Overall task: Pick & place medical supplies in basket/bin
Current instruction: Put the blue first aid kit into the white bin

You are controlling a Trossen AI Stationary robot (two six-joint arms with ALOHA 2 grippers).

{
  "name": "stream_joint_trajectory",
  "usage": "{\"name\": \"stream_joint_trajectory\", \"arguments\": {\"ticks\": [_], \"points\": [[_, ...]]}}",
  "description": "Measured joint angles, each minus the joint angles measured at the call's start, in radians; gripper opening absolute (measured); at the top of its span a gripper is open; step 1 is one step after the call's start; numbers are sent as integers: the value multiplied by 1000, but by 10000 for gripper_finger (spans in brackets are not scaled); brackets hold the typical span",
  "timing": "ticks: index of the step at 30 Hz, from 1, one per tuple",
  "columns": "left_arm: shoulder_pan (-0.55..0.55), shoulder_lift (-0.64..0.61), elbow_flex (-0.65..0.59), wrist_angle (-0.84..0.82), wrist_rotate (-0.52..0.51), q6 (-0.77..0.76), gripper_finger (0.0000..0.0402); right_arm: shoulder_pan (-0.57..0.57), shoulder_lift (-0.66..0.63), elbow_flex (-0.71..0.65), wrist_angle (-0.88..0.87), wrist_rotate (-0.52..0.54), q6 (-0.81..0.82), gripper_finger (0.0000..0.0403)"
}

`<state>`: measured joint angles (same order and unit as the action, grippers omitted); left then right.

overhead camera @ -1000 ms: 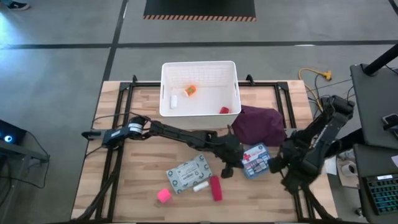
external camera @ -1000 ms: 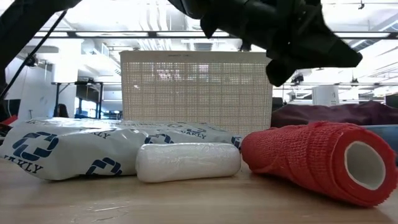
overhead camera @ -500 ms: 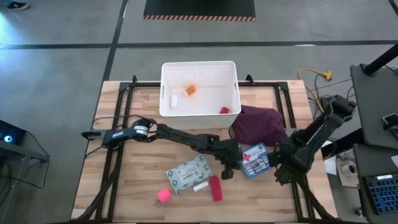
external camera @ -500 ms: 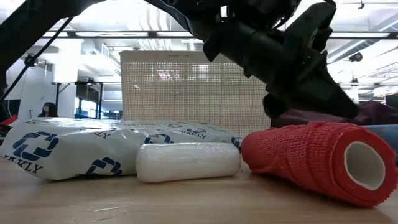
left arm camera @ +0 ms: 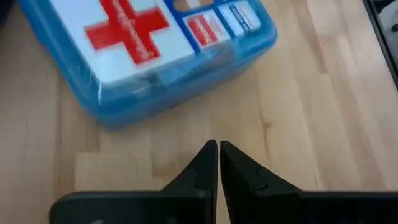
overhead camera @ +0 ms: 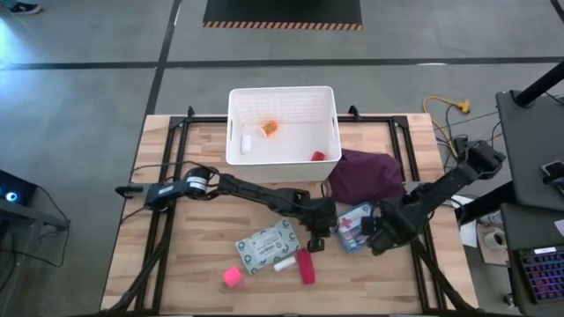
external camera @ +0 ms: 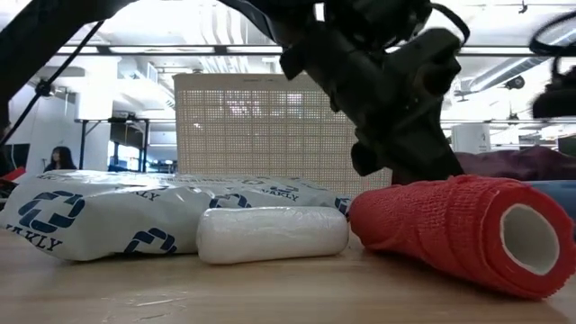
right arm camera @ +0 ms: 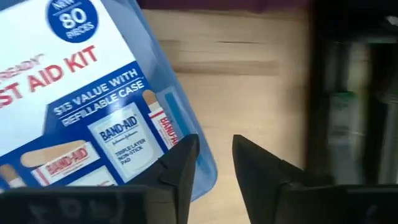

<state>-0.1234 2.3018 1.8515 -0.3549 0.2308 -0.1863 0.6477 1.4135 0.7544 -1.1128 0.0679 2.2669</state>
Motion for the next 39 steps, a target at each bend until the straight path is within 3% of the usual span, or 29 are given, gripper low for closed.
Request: {"name": "stream_joint_trajectory", "arguments": {"ticks": [5, 11, 16, 22, 25, 30, 33, 39], "points": [[-1, -38, 0, -47, 0, 0, 0, -38, -18, 86, 87, 224, -102, 80], [-4, -86, -20, -139, -4, 0, 0, -54, 3, 194, -62, 300, -135, 79], [-36, -117, -97, -89, -2, -67, 0, -76, 72, 130, -68, 162, -137, 73], [-78, -116, -168, 89, 0, -154, 0, -89, 150, 73, -19, 137, -52, 47], [-75, -117, -184, 127, -10, -189, 0, -113, 176, 62, 46, 127, -127, 35], [-52, -116, -167, 133, -39, -217, 0, -136, 224, 24, 215, 112, -228, 27], [-51, -117, -169, 115, -39, -217, 0, -137, 245, 35, 216, 116, -229, 27], [-46, -153, -182, -69, -45, -190, 0, -140, 211, 50, 204, 135, -257, 27]]}}
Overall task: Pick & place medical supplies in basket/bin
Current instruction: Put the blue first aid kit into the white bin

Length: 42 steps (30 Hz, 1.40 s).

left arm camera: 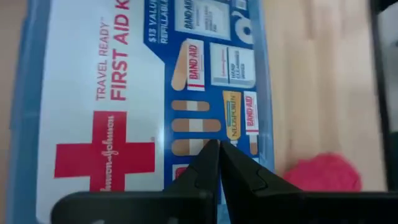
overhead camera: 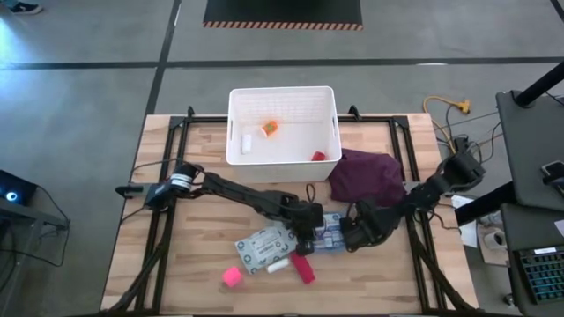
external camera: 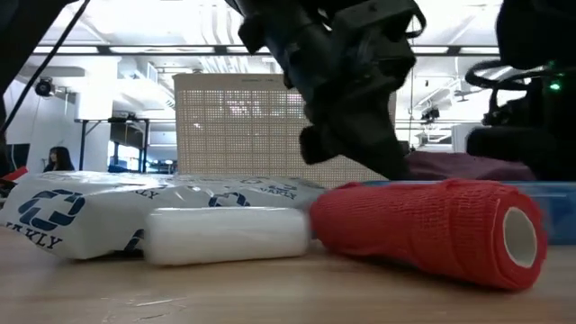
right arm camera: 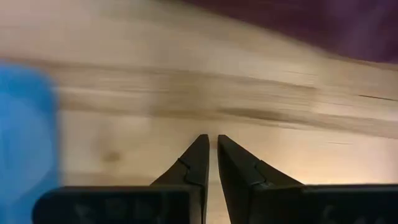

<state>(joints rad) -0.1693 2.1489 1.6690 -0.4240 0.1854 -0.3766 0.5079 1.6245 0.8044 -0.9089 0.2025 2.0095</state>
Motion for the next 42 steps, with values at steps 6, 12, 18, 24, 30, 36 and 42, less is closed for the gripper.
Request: {"name": "stream_joint_trajectory", "arguments": {"ticks": [6, 12, 18, 24, 30, 36, 42], "points": [[-2, -101, -5, -91, -120, -3, 0, 0, -22, -18, 55, 27, 2, 27], [-2, -129, -87, -144, -138, -29, 0, -4, 20, -16, 101, 44, -2, 27], [2, -129, -222, -74, -88, -64, 0, -4, 23, -4, 121, 52, -24, 27], [8, -140, -233, -19, -56, -86, 0, -16, 29, 9, 177, 75, -51, 27], [29, -125, -183, -21, -39, -60, 0, -49, 30, 7, 267, 103, -91, 27], [61, -126, -224, -20, 24, -48, 0, -75, 27, 18, 312, 110, -200, 26], [67, -126, -242, -44, 39, -37, 0, -78, -20, 87, 253, 206, -312, 26]]}}
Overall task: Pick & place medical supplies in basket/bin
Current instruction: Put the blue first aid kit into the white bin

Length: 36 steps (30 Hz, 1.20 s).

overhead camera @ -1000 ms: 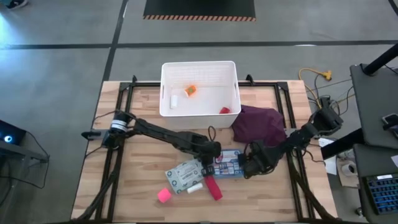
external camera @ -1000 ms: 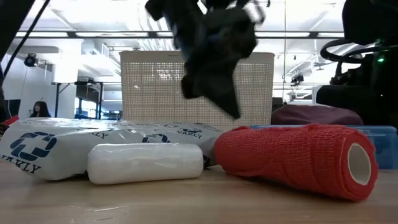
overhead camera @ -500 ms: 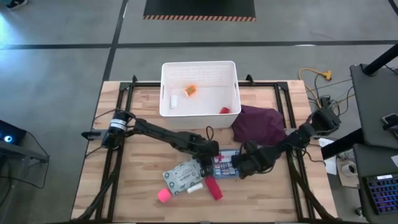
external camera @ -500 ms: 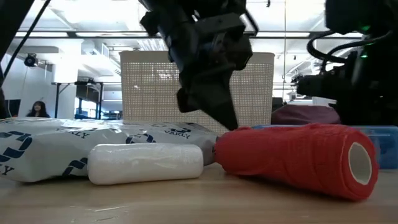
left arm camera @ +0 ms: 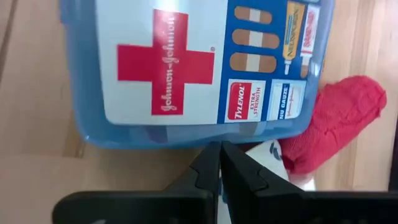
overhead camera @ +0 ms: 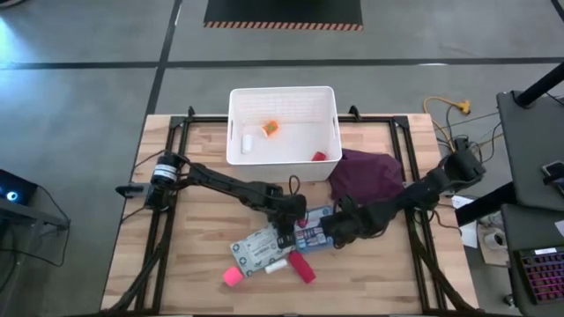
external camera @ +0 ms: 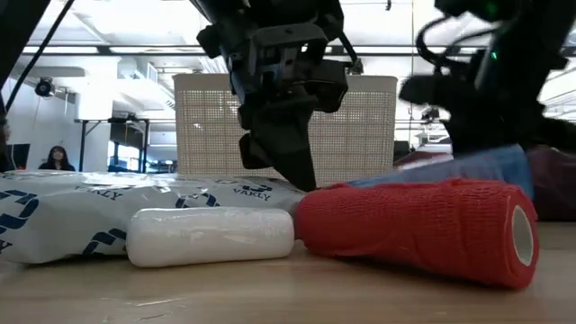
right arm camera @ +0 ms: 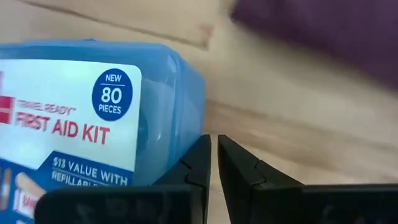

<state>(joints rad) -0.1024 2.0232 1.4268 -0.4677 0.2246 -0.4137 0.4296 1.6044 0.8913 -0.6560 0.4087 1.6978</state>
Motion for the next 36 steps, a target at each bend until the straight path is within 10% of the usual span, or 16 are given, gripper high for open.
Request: {"name": "stream_joint_trajectory", "arguments": {"ticks": [10, 27, 36], "points": [[0, 10, -3, 56, -53, 82, 0, -40, -65, 213, 71, 168, -304, 27], [14, -5, -17, 86, -167, 59, 0, -60, 10, 268, 266, 39, -444, 34], [16, -12, -18, 128, -178, 53, 0, 1, -42, 459, -332, 67, -376, 82]]}}
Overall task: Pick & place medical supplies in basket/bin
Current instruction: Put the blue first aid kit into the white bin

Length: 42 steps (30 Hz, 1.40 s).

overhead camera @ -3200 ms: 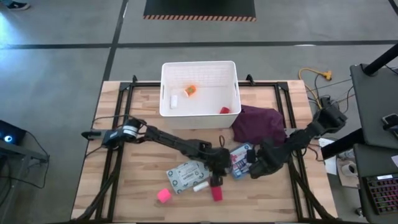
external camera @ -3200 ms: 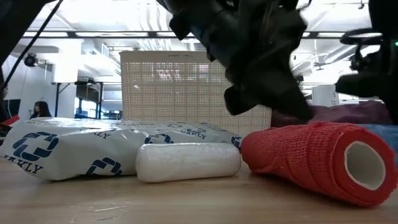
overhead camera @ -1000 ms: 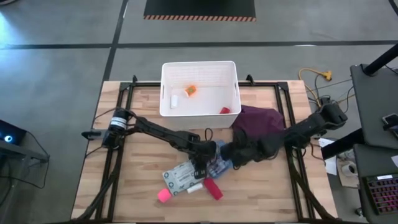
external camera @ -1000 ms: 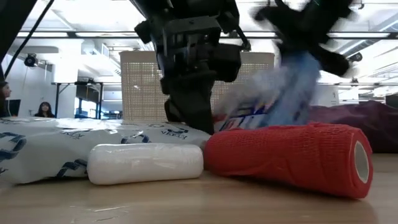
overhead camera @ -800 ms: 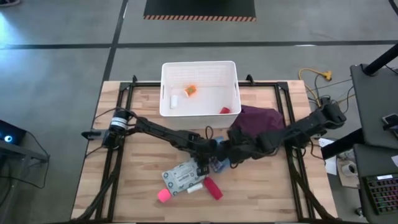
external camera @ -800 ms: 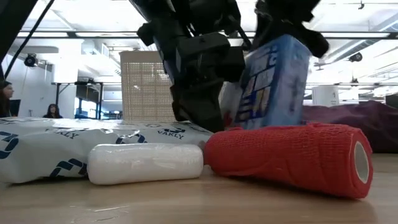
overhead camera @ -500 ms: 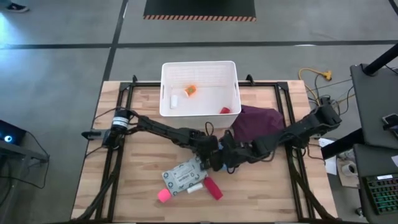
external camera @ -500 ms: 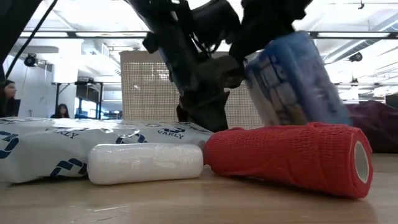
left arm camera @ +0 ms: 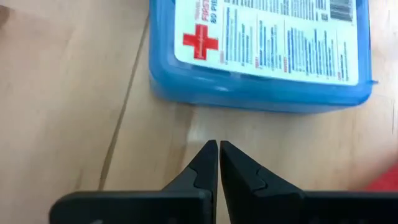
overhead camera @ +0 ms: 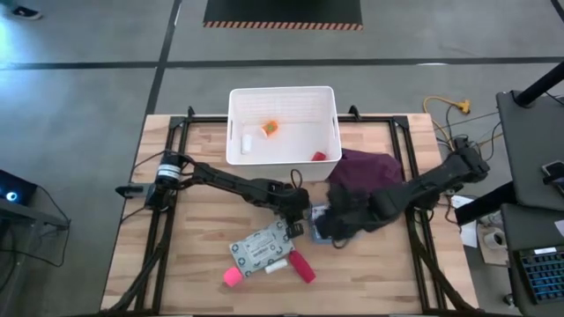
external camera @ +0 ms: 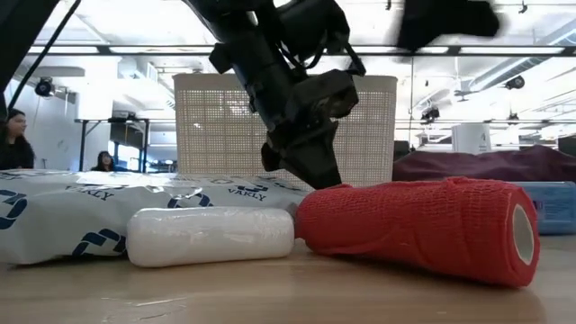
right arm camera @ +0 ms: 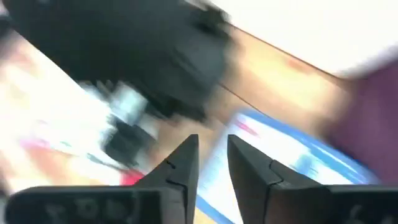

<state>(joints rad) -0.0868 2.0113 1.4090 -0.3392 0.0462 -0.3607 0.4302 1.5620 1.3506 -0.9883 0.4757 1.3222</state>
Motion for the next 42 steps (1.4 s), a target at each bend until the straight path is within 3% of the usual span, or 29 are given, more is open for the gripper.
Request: {"name": "stream_joint_trajectory", "arguments": {"ticks": [3, 6, 9, 12, 16, 21, 26, 33, 42], "points": [[-4, 0, -2, 19, 1, 6, 0, 62, 0, -1, -253, -57, 177, 103], [-8, -1, -2, 74, 32, 9, 0, 131, -17, -82, -367, -179, 393, 119], [-9, 1, -2, 138, 100, 4, 0, 196, -59, -209, -300, -252, 565, 124], [-8, 9, -2, 138, 103, 2, 0, 226, -96, -343, -151, -266, 699, 120], [-8, 12, -9, 134, 103, -4, 0, 195, -115, -509, 90, -268, 727, 107], [-8, 12, -12, 134, 105, -33, 0, 172, -104, -578, 52, -294, 804, 90], [-8, 12, -18, 134, 105, -42, 0, 139, -105, -603, 63, -273, 739, 78], [-2, 12, -18, 136, 105, -65, 0, 33, -106, -720, 347, -238, 634, 73], [-10, 11, -45, 109, 143, -95, 0, -10, -121, -601, 330, -135, 405, 72]]}}
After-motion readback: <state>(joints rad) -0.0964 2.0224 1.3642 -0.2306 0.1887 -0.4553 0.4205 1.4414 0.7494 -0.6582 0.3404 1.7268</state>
